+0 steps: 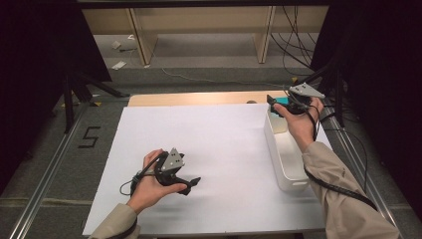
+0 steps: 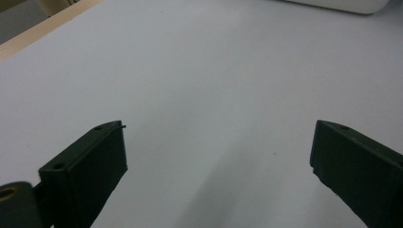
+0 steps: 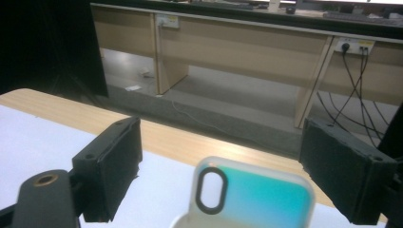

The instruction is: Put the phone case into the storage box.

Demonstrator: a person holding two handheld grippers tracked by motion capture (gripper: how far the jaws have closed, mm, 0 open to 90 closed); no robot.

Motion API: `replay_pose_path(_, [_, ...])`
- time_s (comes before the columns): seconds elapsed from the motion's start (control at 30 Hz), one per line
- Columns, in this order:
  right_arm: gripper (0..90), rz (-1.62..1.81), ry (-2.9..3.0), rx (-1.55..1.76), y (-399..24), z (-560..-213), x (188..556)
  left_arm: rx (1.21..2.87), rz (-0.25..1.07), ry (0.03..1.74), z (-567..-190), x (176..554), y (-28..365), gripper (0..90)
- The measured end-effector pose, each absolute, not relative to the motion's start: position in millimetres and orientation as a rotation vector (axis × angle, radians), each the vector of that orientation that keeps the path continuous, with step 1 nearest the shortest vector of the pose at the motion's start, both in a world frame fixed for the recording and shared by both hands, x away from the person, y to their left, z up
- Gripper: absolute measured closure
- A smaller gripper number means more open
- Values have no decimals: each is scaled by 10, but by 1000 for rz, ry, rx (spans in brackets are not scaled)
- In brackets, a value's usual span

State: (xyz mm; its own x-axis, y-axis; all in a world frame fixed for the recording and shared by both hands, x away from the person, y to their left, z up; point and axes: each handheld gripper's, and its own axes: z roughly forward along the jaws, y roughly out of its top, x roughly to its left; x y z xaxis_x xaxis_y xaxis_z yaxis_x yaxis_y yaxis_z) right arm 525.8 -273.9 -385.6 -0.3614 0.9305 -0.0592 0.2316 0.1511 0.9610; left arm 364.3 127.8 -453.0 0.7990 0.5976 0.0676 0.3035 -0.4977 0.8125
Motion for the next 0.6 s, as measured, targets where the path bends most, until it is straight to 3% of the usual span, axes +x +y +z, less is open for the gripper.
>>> replay_pose_path(0.6, [157, 1326, 1788, 1027, -2672, -3774, 5038, 2114, 435, 662, -4524, 3644, 1270, 42])
